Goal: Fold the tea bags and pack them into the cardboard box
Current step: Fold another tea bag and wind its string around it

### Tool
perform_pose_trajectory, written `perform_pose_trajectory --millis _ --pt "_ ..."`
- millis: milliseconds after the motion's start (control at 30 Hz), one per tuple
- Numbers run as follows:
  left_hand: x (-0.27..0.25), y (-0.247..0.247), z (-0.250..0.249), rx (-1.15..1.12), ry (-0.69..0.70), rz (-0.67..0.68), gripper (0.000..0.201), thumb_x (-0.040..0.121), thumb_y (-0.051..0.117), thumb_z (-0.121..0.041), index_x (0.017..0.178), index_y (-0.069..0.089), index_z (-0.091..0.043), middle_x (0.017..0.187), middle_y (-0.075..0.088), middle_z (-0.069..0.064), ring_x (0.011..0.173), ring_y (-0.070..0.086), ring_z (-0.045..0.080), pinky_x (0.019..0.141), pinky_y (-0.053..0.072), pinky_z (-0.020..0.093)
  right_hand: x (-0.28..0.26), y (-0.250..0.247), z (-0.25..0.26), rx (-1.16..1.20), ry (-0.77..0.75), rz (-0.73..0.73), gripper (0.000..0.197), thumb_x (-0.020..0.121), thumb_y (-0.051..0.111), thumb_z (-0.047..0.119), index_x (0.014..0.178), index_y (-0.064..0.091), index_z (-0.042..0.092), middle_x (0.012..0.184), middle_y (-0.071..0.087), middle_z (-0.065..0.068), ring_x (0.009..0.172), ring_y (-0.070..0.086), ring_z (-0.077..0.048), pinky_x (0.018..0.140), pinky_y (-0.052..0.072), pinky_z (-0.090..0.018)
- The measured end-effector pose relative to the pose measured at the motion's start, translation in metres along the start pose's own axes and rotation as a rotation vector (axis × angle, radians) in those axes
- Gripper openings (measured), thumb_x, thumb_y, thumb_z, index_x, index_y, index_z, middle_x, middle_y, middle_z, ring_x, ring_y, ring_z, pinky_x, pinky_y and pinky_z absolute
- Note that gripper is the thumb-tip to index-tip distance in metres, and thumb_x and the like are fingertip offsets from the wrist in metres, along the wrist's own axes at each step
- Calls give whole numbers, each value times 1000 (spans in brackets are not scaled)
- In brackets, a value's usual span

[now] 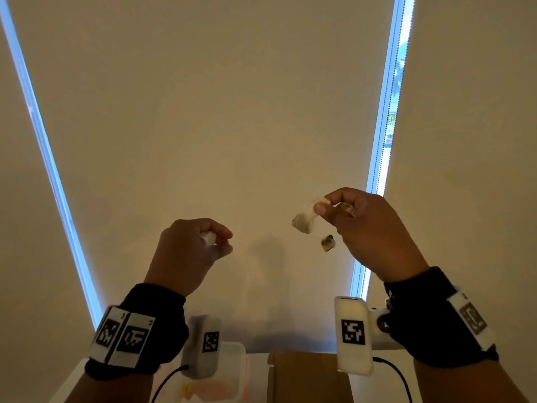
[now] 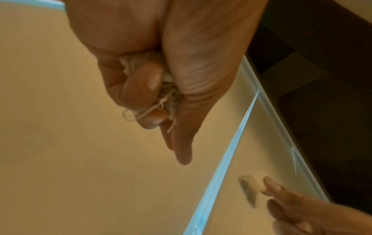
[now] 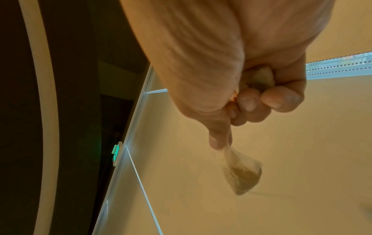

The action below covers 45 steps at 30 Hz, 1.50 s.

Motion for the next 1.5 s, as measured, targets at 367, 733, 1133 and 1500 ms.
perform_pose_trajectory --millis 367,733,1133,1500 --pt "5 30 -71 -263 171 183 12 79 86 -24 91 82 -23 70 75 -15 61 66 -3 61 52 16 -4 44 4 -221 -87 264 9 90 74 36 82 72 31 61 63 5 56 52 -7 55 38 -11" --pt "6 49 -56 -483 -44 356 14 94 71 -22 85 76 -12 55 50 0 44 40 9 43 32 21 -8 50 -7 38 17 393 32 85 58 64 86 71 35 60 52 12 55 45 -4 65 41 -30" --pt "17 44 -49 -465 -43 352 13 97 66 -14 90 77 -14 56 55 -3 46 43 10 42 33 22 -17 90 -42 875 210 534 36 94 61 38 73 58 9 71 36 -6 57 34 -15 56 34 -29" --pt "37 42 -64 -175 168 259 12 91 73 -19 83 81 -25 68 70 -23 59 62 -4 54 43 9 19 65 -8 559 101 298 40 104 49 31 74 69 14 63 40 1 56 33 -16 54 33 -29"
Point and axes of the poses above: each hand's wrist, its own x-axis towards the middle knuckle, its own y-axis out of the palm, z = x × y, the point moved 8 cm from there along x, towards the middle knuckle
